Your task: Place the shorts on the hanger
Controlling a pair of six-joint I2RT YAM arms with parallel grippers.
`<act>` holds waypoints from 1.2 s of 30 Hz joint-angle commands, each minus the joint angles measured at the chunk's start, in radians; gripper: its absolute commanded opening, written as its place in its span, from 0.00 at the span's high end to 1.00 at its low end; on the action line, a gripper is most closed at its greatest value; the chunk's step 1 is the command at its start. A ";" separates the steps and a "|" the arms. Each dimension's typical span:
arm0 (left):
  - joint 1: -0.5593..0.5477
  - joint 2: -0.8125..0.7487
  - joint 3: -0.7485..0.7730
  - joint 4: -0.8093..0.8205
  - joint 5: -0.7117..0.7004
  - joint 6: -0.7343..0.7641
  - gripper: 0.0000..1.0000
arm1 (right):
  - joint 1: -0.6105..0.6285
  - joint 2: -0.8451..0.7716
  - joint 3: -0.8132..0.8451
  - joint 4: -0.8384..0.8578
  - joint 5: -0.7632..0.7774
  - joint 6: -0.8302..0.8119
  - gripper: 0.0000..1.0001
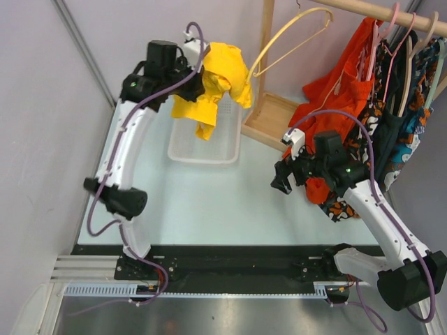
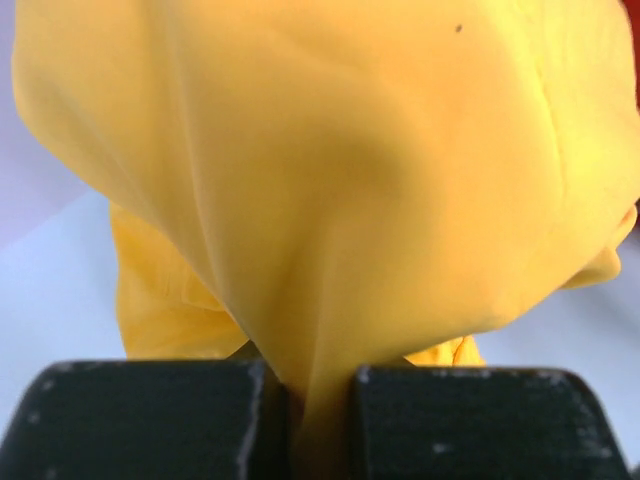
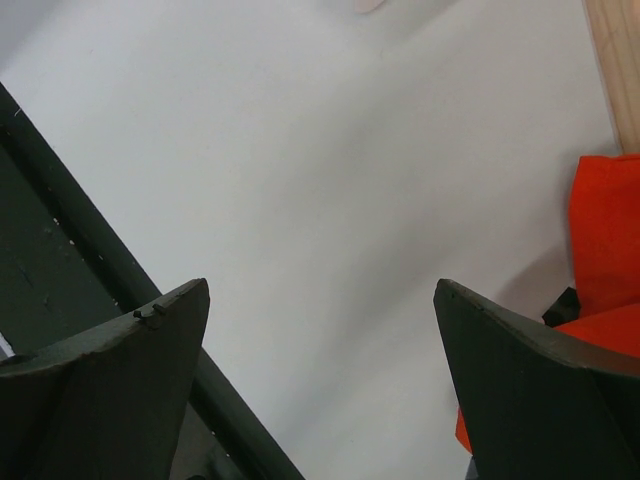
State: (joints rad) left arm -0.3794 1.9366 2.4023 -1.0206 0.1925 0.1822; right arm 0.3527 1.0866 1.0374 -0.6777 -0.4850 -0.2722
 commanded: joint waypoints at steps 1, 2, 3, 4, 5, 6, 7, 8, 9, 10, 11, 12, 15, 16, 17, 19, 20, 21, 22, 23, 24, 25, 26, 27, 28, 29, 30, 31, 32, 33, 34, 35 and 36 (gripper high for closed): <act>-0.023 -0.196 -0.080 -0.033 0.212 -0.084 1.00 | 0.015 -0.040 0.059 0.000 -0.009 -0.038 0.00; -0.023 -0.223 -0.100 -0.036 0.263 -0.084 1.00 | 0.020 -0.043 0.062 -0.009 -0.009 -0.045 0.00; -0.023 -0.253 -0.120 -0.038 0.319 -0.085 1.00 | 0.020 -0.045 0.067 -0.016 -0.009 -0.050 0.00; -0.023 -0.307 -0.179 -0.021 0.364 -0.108 1.00 | 0.022 -0.048 0.069 -0.031 -0.009 -0.053 0.00; -0.023 -0.339 -0.216 -0.009 0.372 -0.133 1.00 | 0.025 -0.050 0.073 -0.039 -0.012 -0.064 0.00; -0.024 -0.366 -0.295 -0.001 0.386 -0.165 1.00 | 0.028 -0.050 0.075 -0.048 -0.013 -0.071 0.00; -0.027 -0.387 -0.334 -0.009 0.403 -0.164 1.00 | 0.029 -0.053 0.076 -0.066 -0.013 -0.079 0.00; -0.036 -0.425 -0.371 -0.022 0.421 -0.152 0.99 | 0.031 -0.054 0.078 -0.074 -0.010 -0.085 0.00; -0.056 -0.444 -0.406 -0.041 0.423 -0.135 1.00 | 0.031 -0.054 0.076 -0.082 -0.007 -0.094 0.00; -0.064 -0.468 -0.499 -0.047 0.411 -0.121 1.00 | 0.031 -0.056 0.078 -0.088 -0.004 -0.096 0.00; -0.072 -0.514 -0.550 -0.036 0.342 -0.136 1.00 | 0.031 -0.053 0.078 -0.094 -0.003 -0.094 0.00; -0.082 -0.539 -0.646 -0.026 0.311 -0.176 1.00 | 0.031 -0.050 0.079 -0.098 -0.009 -0.091 0.00; -0.088 -0.611 -0.866 0.008 0.300 -0.307 1.00 | 0.035 -0.036 0.084 -0.115 -0.033 -0.079 0.00; -0.088 -0.631 -0.929 0.019 0.311 -0.344 0.99 | 0.037 -0.031 0.084 -0.126 -0.038 -0.085 0.00; -0.088 -0.657 -0.995 0.036 0.324 -0.381 0.98 | 0.040 -0.025 0.084 -0.131 -0.035 -0.085 0.00; -0.087 -0.734 -1.187 0.134 0.357 -0.463 0.95 | 0.046 -0.019 0.082 -0.141 -0.036 -0.090 0.00; -0.087 -0.752 -1.242 0.172 0.370 -0.492 0.95 | 0.049 -0.010 0.081 -0.141 -0.046 -0.091 0.00; -0.088 -0.763 -1.331 0.247 0.404 -0.562 0.95 | 0.049 -0.005 0.081 -0.143 -0.050 -0.091 0.00; -0.088 -0.766 -1.365 0.281 0.429 -0.599 0.95 | 0.054 0.001 0.081 -0.141 -0.053 -0.091 0.00; -0.088 -0.756 -1.394 0.319 0.453 -0.639 0.94 | 0.057 0.010 0.079 -0.143 -0.058 -0.091 0.00; -0.087 -0.737 -1.431 0.392 0.482 -0.727 0.94 | 0.060 0.022 0.079 -0.143 -0.060 -0.091 0.00; -0.088 -0.690 -1.434 0.422 0.511 -0.768 0.94 | 0.063 0.032 0.079 -0.141 -0.058 -0.094 0.00; -0.087 -0.655 -1.431 0.447 0.530 -0.806 0.94 | 0.072 0.038 0.079 -0.143 -0.055 -0.102 0.00; -0.087 -0.621 -1.410 0.499 0.542 -0.875 0.89 | 0.077 0.051 0.079 -0.140 -0.049 -0.104 0.00; -0.087 -0.555 -1.396 0.522 0.548 -0.912 0.85 | 0.080 0.056 0.079 -0.135 -0.043 -0.107 0.00; -0.084 -0.529 -1.385 0.551 0.545 -0.947 0.82 | 0.086 0.062 0.079 -0.132 -0.034 -0.110 0.00; -0.084 -0.501 -1.353 0.586 0.541 -0.996 0.75 | 0.089 0.065 0.079 -0.128 -0.032 -0.110 0.00; -0.082 -0.475 -1.335 0.593 0.521 -1.010 0.55 | 0.092 0.071 0.079 -0.119 -0.026 -0.111 0.00; -0.081 -0.438 -1.315 0.588 0.510 -1.017 0.22 | 0.094 0.073 0.079 -0.115 -0.017 -0.110 0.00; -0.081 -0.423 -1.287 0.591 0.510 -1.004 0.04 | 0.095 0.076 0.079 -0.114 -0.012 -0.113 0.00; -0.081 -0.413 -1.275 0.585 0.507 -0.985 0.02 | 0.095 0.078 0.079 -0.114 0.000 -0.116 0.00; -0.079 -0.413 -1.266 0.582 0.502 -0.962 0.00 | 0.095 0.079 0.079 -0.114 0.003 -0.119 0.00; -0.081 -0.422 -1.258 0.579 0.496 -0.885 0.00 | 0.097 0.081 0.079 -0.115 0.012 -0.124 0.00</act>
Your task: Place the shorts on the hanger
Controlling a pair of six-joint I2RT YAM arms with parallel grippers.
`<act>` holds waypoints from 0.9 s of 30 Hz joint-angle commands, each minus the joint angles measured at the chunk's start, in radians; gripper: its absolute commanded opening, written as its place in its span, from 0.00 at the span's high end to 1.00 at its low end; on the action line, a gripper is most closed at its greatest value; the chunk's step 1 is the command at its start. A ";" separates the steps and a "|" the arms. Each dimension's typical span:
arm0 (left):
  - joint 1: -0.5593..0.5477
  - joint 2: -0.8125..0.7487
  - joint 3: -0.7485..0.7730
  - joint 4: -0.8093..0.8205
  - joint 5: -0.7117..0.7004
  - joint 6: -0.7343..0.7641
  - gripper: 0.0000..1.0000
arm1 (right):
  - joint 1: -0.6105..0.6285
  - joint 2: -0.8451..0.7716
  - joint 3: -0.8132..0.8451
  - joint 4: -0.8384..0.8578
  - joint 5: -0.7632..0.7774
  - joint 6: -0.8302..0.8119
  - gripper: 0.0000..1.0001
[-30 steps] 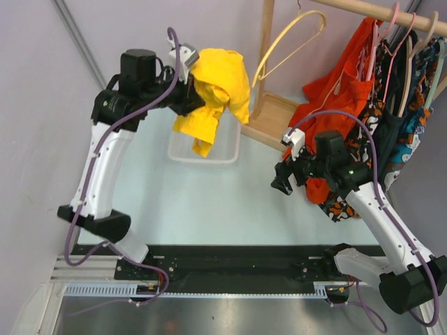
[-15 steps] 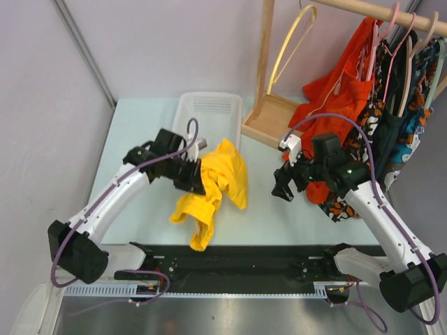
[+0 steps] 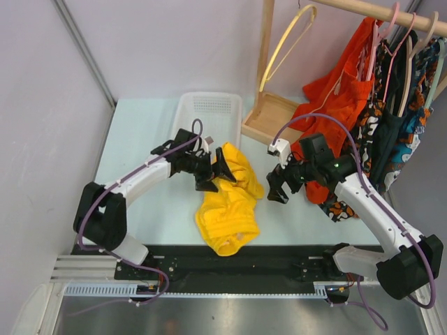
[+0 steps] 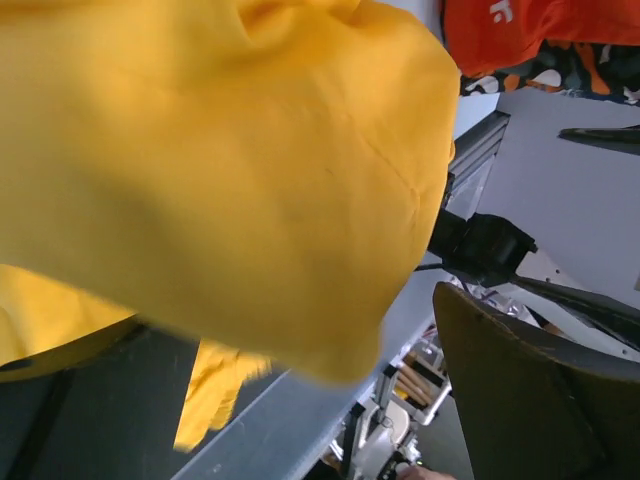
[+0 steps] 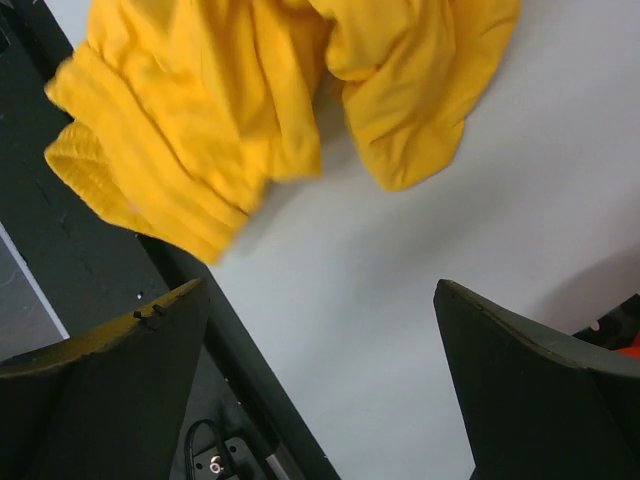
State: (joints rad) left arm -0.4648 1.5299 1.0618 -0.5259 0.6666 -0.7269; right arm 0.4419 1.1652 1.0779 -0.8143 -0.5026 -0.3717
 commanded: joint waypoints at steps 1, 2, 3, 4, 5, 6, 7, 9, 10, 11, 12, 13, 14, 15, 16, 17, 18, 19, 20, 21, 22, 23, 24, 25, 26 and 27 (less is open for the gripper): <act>0.006 -0.028 0.084 0.080 0.016 0.068 0.00 | 0.008 0.005 0.039 0.018 0.041 -0.027 0.00; 0.015 -0.049 0.081 0.078 0.024 0.113 0.00 | 0.004 0.004 0.039 0.017 0.044 -0.026 0.00; 0.020 -0.094 0.063 0.073 0.028 0.215 0.00 | 0.000 0.005 0.039 0.018 0.042 -0.027 0.00; 0.025 -0.126 0.056 0.064 0.034 0.278 0.00 | -0.002 0.005 0.039 0.017 0.036 -0.023 0.00; 0.028 -0.154 0.052 0.050 0.045 0.356 0.00 | -0.006 0.005 0.039 0.020 0.026 -0.018 0.00; 0.028 -0.215 0.058 -0.004 0.076 0.558 0.00 | -0.011 0.005 0.039 0.021 0.018 -0.009 0.00; 0.026 -0.241 0.066 -0.050 0.100 0.684 0.00 | -0.022 0.004 0.039 0.032 -0.002 0.002 0.00; 0.011 -0.296 0.093 -0.238 0.171 1.107 0.00 | -0.037 -0.004 0.039 0.041 -0.019 0.014 0.00; -0.004 -0.350 0.095 -0.288 0.160 1.224 0.01 | -0.046 -0.004 0.039 0.050 -0.037 0.019 0.00; -0.058 -0.378 0.089 -0.359 0.134 1.421 0.00 | -0.052 -0.004 0.039 0.056 -0.043 0.030 0.00; -0.102 -0.399 0.073 -0.384 0.049 1.513 0.00 | -0.052 -0.002 0.039 0.061 -0.047 0.034 0.00; -0.151 -0.433 0.055 -0.396 -0.008 1.585 0.01 | -0.055 0.001 0.039 0.064 -0.059 0.042 0.00; -0.246 -0.447 0.032 -0.399 -0.054 1.707 0.04 | -0.057 0.002 0.039 0.064 -0.065 0.051 0.00; -0.292 -0.459 -0.018 -0.399 -0.093 1.765 0.06 | -0.057 0.007 0.039 0.063 -0.073 0.054 0.00; -0.340 -0.470 -0.045 -0.395 -0.172 1.816 0.08 | -0.058 0.010 0.039 0.061 -0.086 0.059 0.01; -0.423 -0.471 -0.096 -0.372 -0.202 1.890 0.12 | -0.066 0.010 0.039 0.063 -0.091 0.066 0.00; -0.461 -0.471 -0.121 -0.353 -0.249 1.917 0.13 | -0.071 0.007 0.039 0.064 -0.096 0.070 0.00; -0.518 -0.467 -0.146 -0.330 -0.263 1.952 0.15 | -0.074 0.005 0.039 0.064 -0.094 0.070 0.00; -0.541 -0.458 -0.190 -0.280 -0.275 1.965 0.15 | -0.081 0.001 0.039 0.057 -0.091 0.070 0.00; -0.561 -0.449 -0.206 -0.255 -0.280 1.975 0.16 | -0.084 -0.007 0.039 0.056 -0.091 0.070 0.00; -0.586 -0.438 -0.220 -0.231 -0.288 1.983 0.15 | -0.088 -0.010 0.039 0.050 -0.091 0.068 0.00; -0.597 -0.400 -0.241 -0.182 -0.297 1.988 0.16 | -0.091 -0.013 0.039 0.047 -0.090 0.068 0.00; -0.606 -0.377 -0.247 -0.159 -0.303 1.988 0.16 | -0.092 -0.019 0.039 0.043 -0.093 0.067 0.00; -0.617 -0.351 -0.253 -0.110 -0.320 1.988 0.16 | -0.092 -0.019 0.039 0.038 -0.091 0.063 0.00; -0.621 -0.305 -0.266 -0.083 -0.331 1.982 0.16 | -0.092 -0.021 0.039 0.026 -0.091 0.057 0.00; -0.623 -0.277 -0.272 -0.059 -0.344 1.982 0.17 | -0.094 -0.022 0.039 0.018 -0.088 0.047 0.00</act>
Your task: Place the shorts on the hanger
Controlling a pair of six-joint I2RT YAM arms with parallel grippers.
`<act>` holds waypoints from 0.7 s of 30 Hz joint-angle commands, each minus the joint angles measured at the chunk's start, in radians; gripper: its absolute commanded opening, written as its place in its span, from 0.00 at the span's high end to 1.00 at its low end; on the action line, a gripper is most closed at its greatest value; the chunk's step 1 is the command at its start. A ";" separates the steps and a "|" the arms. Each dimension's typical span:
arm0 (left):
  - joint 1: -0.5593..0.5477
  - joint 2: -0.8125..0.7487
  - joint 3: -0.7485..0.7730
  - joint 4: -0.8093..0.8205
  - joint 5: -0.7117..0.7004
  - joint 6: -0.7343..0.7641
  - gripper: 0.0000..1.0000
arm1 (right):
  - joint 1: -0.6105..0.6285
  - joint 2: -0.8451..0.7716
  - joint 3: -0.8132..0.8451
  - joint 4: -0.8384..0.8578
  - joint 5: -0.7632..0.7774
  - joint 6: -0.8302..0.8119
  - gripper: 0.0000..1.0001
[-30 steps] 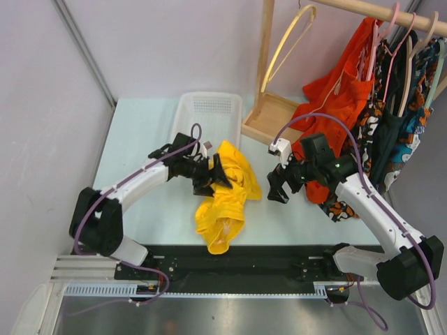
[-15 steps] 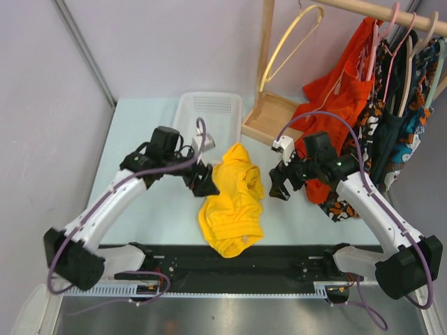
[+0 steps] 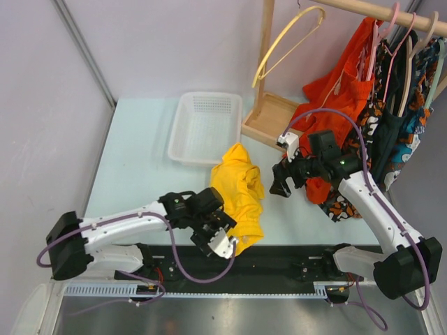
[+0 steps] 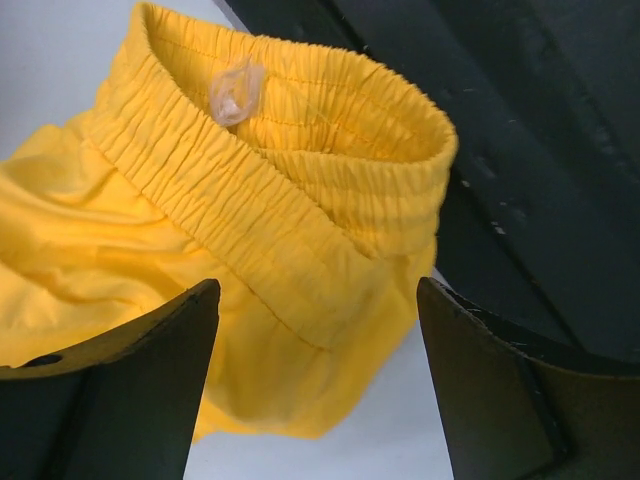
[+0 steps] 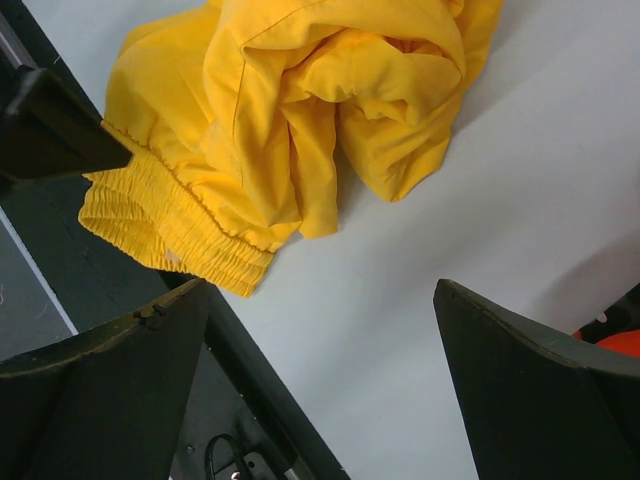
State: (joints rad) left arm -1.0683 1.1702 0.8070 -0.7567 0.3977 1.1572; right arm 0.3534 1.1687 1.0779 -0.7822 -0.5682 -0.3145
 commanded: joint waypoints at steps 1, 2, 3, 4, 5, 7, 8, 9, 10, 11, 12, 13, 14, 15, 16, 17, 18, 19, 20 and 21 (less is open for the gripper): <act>-0.024 0.104 -0.025 0.216 -0.091 0.093 0.20 | -0.004 -0.026 0.039 -0.023 -0.021 -0.017 0.00; -0.027 0.150 -0.034 0.235 -0.129 0.090 0.23 | -0.004 -0.029 0.039 -0.043 -0.018 -0.024 0.00; -0.028 0.169 -0.035 0.246 -0.141 0.082 0.28 | -0.001 -0.030 0.039 -0.048 0.000 -0.031 0.00; -0.028 0.183 -0.035 0.255 -0.148 0.069 0.35 | -0.002 -0.032 0.039 -0.051 0.011 -0.034 0.00; -0.027 0.195 -0.029 0.263 -0.145 0.024 0.39 | -0.004 -0.037 0.039 -0.057 0.019 -0.037 0.00; -0.028 0.220 -0.011 0.248 -0.129 -0.058 0.54 | -0.005 -0.047 0.039 -0.058 0.024 -0.040 0.00; -0.028 0.229 0.021 0.231 -0.113 -0.088 0.60 | -0.005 -0.053 0.039 -0.060 0.022 -0.040 0.00; -0.028 0.238 0.044 0.212 -0.084 -0.118 0.67 | -0.004 -0.056 0.039 -0.057 0.019 -0.040 0.00; -0.027 0.264 0.070 0.171 -0.071 -0.178 0.82 | -0.007 -0.057 0.039 -0.058 0.019 -0.038 0.00; -0.022 0.276 0.128 0.149 -0.057 -0.204 0.88 | -0.005 -0.060 0.039 -0.052 0.021 -0.037 0.00; -0.018 0.287 0.158 0.128 -0.019 -0.233 0.96 | -0.005 -0.060 0.039 -0.052 0.024 -0.035 0.00; -0.003 0.290 0.184 0.110 0.001 -0.298 1.00 | -0.007 -0.063 0.039 -0.046 0.025 -0.035 0.00; 0.010 0.289 0.236 0.099 0.030 -0.326 1.00 | -0.008 -0.067 0.039 -0.039 0.028 -0.031 0.00; 0.024 0.283 0.263 0.096 0.074 -0.364 1.00 | -0.010 -0.073 0.039 -0.037 0.031 -0.028 0.00; 0.056 0.276 0.323 0.083 0.104 -0.431 1.00 | -0.016 -0.078 0.039 -0.032 0.033 -0.020 0.00; 0.076 0.276 0.354 0.079 0.130 -0.468 1.00 | -0.019 -0.081 0.039 -0.029 0.033 -0.018 0.00; 0.100 0.275 0.388 0.076 0.153 -0.503 1.00 | -0.022 -0.087 0.039 -0.029 0.031 -0.014 0.00; 0.149 0.273 0.449 0.073 0.206 -0.580 1.00 | -0.027 -0.089 0.039 -0.028 0.030 -0.009 0.00; 0.177 0.273 0.481 0.074 0.229 -0.618 1.00 | -0.042 -0.090 0.039 -0.023 0.031 0.001 0.00; 0.204 0.273 0.513 0.073 0.259 -0.658 1.00 | -0.051 -0.096 0.039 -0.019 0.031 0.006 0.00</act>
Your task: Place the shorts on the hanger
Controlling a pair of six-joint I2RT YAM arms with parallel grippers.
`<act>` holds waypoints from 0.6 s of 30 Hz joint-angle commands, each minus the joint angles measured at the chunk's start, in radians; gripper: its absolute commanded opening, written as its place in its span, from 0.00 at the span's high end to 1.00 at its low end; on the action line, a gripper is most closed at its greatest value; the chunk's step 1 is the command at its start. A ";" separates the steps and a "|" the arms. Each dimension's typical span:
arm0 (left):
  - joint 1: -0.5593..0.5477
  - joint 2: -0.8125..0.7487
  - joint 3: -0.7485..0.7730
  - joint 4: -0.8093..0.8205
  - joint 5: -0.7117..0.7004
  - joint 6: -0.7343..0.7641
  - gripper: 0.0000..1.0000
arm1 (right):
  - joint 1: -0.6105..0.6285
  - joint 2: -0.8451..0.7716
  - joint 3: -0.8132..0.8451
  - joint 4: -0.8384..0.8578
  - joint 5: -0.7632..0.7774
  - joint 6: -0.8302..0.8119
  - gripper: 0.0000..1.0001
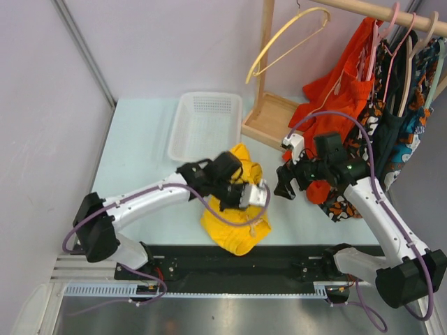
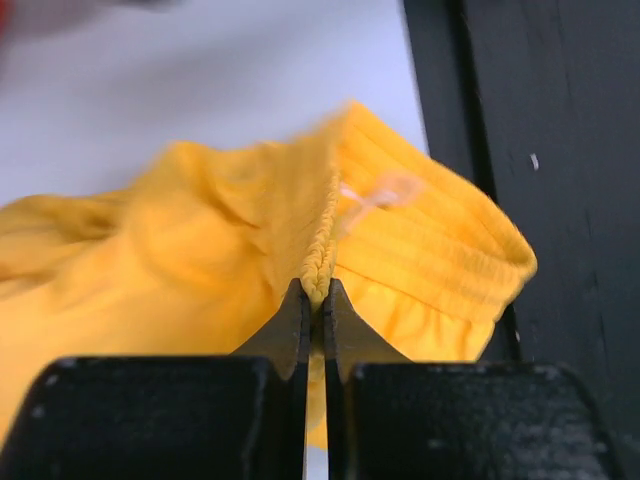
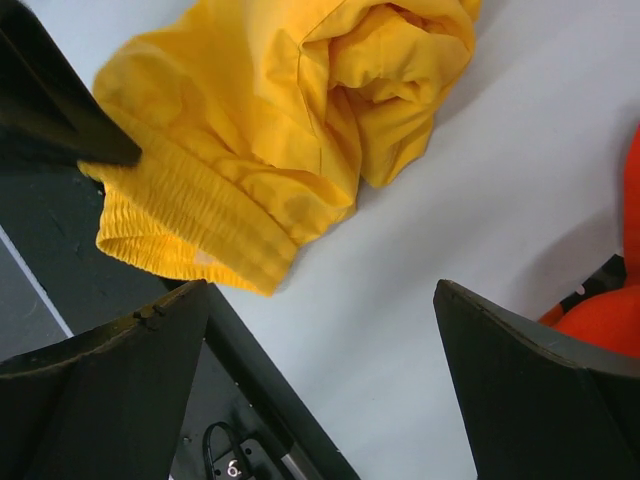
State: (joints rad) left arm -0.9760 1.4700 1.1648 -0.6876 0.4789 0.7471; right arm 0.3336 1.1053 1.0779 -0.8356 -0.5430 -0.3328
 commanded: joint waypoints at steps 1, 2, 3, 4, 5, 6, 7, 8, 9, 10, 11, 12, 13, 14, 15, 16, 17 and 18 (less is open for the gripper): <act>0.162 -0.027 0.189 0.006 0.217 -0.326 1.00 | -0.039 -0.036 0.039 0.039 0.006 0.029 0.00; 0.186 -0.024 0.252 0.011 0.230 -0.369 1.00 | -0.062 -0.039 0.039 0.050 0.006 0.035 0.00; 0.210 -0.022 0.286 0.014 0.240 -0.405 1.00 | -0.074 -0.042 0.039 0.058 0.006 0.047 0.00; 0.259 -0.019 0.347 0.026 0.251 -0.486 1.00 | -0.090 -0.048 0.037 0.064 0.005 0.052 0.00; 0.284 -0.011 0.381 0.029 0.254 -0.521 1.00 | -0.116 -0.051 0.039 0.075 -0.006 0.055 0.00; 0.330 -0.004 0.415 0.028 0.253 -0.584 1.00 | -0.128 -0.055 0.039 0.079 -0.012 0.063 0.00; 0.350 0.007 0.491 0.025 0.248 -0.610 1.00 | -0.139 -0.061 0.039 0.084 -0.020 0.064 0.00; 0.367 0.018 0.536 0.016 0.219 -0.633 1.00 | -0.146 -0.065 0.037 0.087 -0.035 0.066 0.00; 0.400 0.045 0.582 -0.006 0.205 -0.672 0.99 | -0.154 -0.067 0.039 0.090 -0.038 0.069 0.00; 0.413 0.059 0.683 -0.021 0.179 -0.695 1.00 | -0.156 -0.076 0.039 0.093 -0.040 0.075 0.00; 0.424 0.072 0.729 -0.035 0.106 -0.718 1.00 | -0.159 -0.082 0.039 0.101 -0.041 0.081 0.00; 0.444 0.097 0.774 -0.052 0.069 -0.765 1.00 | -0.160 -0.088 0.039 0.105 -0.043 0.086 0.00; 0.448 0.107 0.844 -0.056 0.014 -0.802 1.00 | -0.160 -0.093 0.037 0.108 -0.048 0.090 0.00; 0.448 0.119 0.877 -0.067 -0.143 -0.834 1.00 | -0.162 -0.104 0.039 0.110 -0.067 0.090 0.00; 0.450 0.128 0.904 -0.076 -0.181 -0.853 1.00 | -0.162 -0.107 0.037 0.109 -0.078 0.090 0.00; 0.457 0.136 0.924 -0.075 -0.216 -0.877 1.00 | -0.162 -0.108 0.037 0.105 -0.087 0.092 0.00; 0.459 0.135 0.923 -0.063 -0.247 -0.891 1.00 | -0.162 -0.107 0.037 0.102 -0.118 0.095 0.00; 0.462 0.131 0.917 -0.044 -0.290 -0.910 1.00 | -0.160 -0.105 0.037 0.099 -0.138 0.095 0.00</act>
State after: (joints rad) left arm -0.5266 1.5967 2.0235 -0.7486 0.4198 -0.0017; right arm 0.1753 1.0191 1.0779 -0.7666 -0.5884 -0.2584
